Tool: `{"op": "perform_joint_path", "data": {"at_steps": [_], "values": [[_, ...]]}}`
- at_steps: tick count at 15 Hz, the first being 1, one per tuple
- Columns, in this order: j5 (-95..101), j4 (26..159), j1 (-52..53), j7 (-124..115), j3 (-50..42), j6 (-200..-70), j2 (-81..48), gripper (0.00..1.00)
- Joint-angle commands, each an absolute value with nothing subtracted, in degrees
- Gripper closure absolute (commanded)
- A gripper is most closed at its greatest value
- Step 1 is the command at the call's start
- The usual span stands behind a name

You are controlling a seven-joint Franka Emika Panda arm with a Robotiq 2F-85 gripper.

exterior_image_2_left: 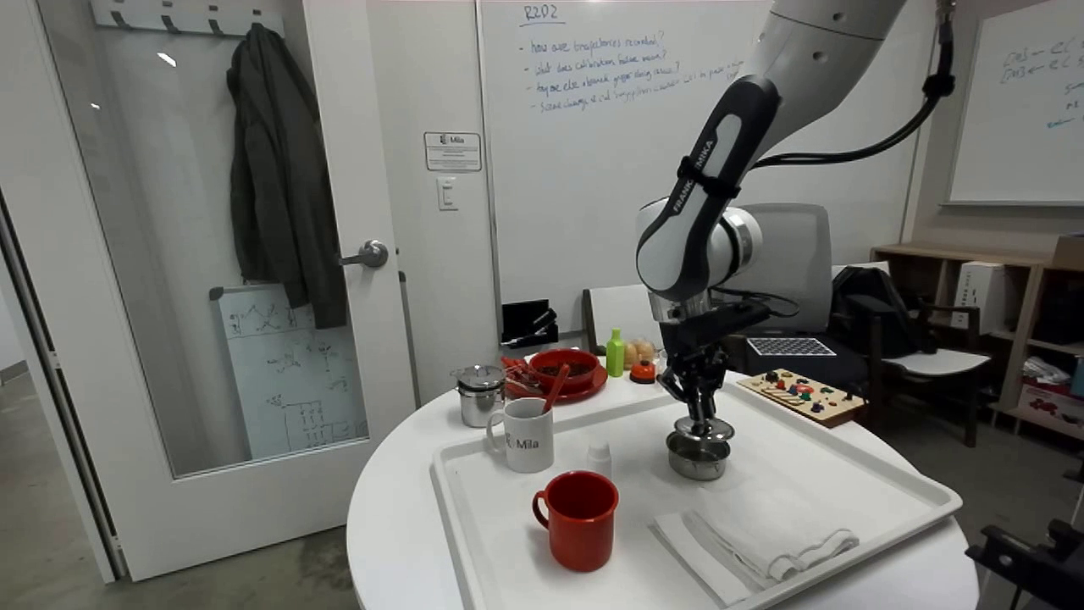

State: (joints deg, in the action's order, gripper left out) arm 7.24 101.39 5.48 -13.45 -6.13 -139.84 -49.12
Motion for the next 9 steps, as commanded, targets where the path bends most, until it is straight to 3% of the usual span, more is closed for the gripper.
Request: {"op": "perform_joint_path", "data": {"at_steps": [1,9], "values": [[6.73,97.48,6.47,-15.03,-6.60,-138.10,-51.77,0.95],[6.98,96.71,7.68,-14.70,-5.89,-136.45,-53.76,0.95]]}}
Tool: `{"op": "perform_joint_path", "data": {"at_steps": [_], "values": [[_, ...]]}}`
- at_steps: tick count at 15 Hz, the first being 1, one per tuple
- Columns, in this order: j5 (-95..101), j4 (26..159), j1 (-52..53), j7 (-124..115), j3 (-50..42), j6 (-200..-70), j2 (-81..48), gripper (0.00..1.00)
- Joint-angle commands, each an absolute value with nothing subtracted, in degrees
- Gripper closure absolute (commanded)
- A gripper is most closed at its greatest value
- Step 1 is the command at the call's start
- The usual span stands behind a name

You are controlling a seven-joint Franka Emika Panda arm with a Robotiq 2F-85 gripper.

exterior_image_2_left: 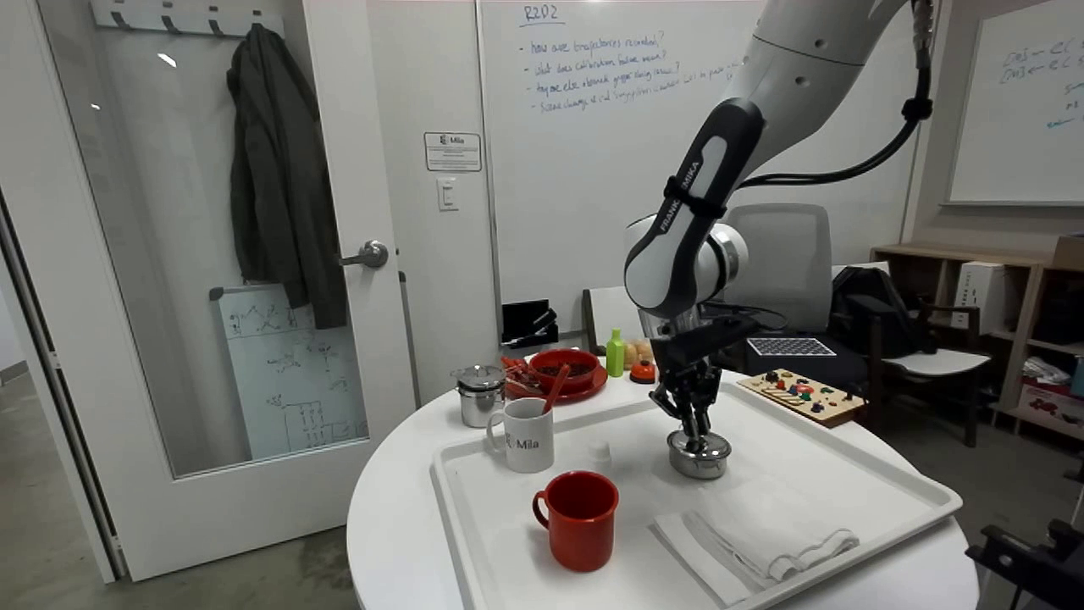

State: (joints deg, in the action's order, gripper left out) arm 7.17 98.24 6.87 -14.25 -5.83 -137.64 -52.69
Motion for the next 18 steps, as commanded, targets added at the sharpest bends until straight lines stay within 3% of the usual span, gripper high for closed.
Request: {"op": "perform_joint_path", "data": {"at_steps": [1,3,4,6,12,14,18], "values": [[6.95,96.79,7.76,-14.71,-5.83,-136.93,-53.82,0.95],[6.97,96.99,7.87,-14.69,-5.85,-137.57,-53.66,0.95],[6.96,96.93,7.79,-14.40,-5.80,-137.07,-53.52,0.56],[6.65,97.28,7.30,-13.97,-5.60,-137.05,-52.94,0.50],[5.62,105.76,5.52,-13.33,-5.64,-142.14,-44.81,0.05],[6.22,110.34,5.30,-13.38,-6.68,-142.20,-39.53,0.00],[5.50,117.71,2.37,-12.42,-7.25,-142.27,-29.06,0.00]]}}
